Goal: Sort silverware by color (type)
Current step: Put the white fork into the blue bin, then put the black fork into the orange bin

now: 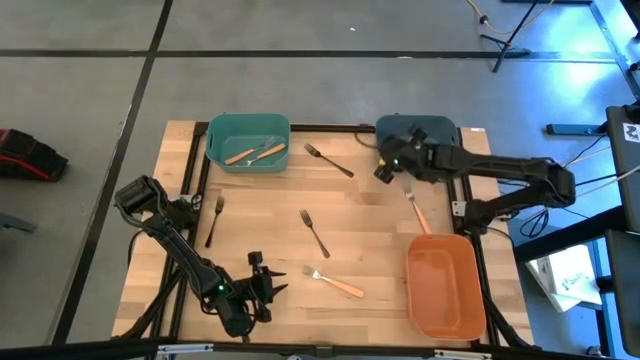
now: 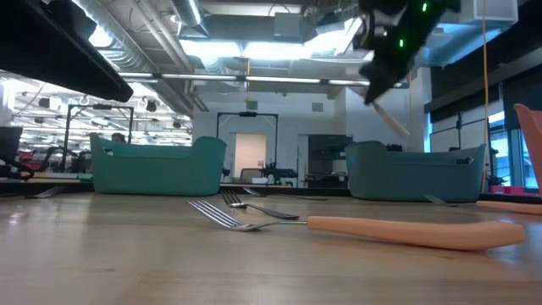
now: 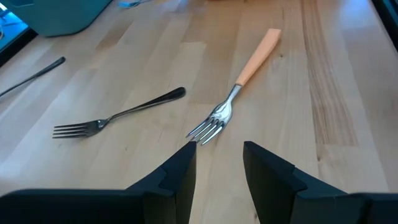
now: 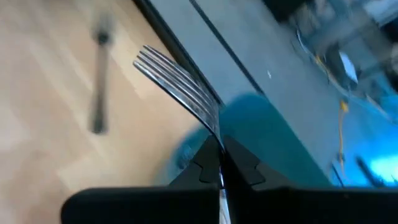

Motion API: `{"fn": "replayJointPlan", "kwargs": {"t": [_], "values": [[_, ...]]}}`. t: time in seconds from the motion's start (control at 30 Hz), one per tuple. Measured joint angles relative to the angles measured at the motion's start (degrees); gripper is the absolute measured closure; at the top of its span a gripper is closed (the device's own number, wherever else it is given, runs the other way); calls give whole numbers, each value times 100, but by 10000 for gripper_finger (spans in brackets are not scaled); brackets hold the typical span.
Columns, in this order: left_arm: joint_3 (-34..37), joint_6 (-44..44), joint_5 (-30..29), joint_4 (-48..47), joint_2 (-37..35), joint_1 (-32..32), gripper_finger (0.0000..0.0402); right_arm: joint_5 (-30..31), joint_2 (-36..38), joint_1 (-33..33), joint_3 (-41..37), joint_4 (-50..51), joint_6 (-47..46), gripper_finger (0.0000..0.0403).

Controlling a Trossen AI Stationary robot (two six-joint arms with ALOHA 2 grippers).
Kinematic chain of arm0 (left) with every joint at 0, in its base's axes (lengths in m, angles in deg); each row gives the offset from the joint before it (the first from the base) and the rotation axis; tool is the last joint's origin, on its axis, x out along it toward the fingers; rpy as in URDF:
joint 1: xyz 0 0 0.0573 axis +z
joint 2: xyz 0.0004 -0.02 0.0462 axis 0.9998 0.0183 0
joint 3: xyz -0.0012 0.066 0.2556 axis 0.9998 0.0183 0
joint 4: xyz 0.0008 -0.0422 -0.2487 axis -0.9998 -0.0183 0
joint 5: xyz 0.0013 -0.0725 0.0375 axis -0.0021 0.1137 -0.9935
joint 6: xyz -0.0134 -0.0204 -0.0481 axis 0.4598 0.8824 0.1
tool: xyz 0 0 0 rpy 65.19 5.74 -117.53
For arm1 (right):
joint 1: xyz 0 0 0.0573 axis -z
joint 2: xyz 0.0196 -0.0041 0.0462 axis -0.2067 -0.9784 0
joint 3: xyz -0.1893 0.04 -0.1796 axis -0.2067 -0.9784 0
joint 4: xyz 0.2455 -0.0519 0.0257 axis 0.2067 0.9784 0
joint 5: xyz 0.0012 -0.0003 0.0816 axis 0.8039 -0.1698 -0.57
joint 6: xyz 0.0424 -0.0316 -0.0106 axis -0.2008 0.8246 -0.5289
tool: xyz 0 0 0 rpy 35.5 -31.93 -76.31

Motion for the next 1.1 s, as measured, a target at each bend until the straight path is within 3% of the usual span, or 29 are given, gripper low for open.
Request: {"fn": "replayJointPlan", "kwargs": {"t": [0.3,0.7,0.83,1.1], "values": [[0,-5,-25,-4,-2,0,274,-635,-2,1380,-821,-624,28,403],[0,-7,-155,-3,-2,11,274,-765,-4,1899,-1299,-820,-608,400],[0,-7,-155,-4,-2,36,274,-761,-4,1888,-1299,-861,-706,368],[0,-3,-127,-2,-2,37,274,-741,249,1725,-1188,-823,-712,262]]}}
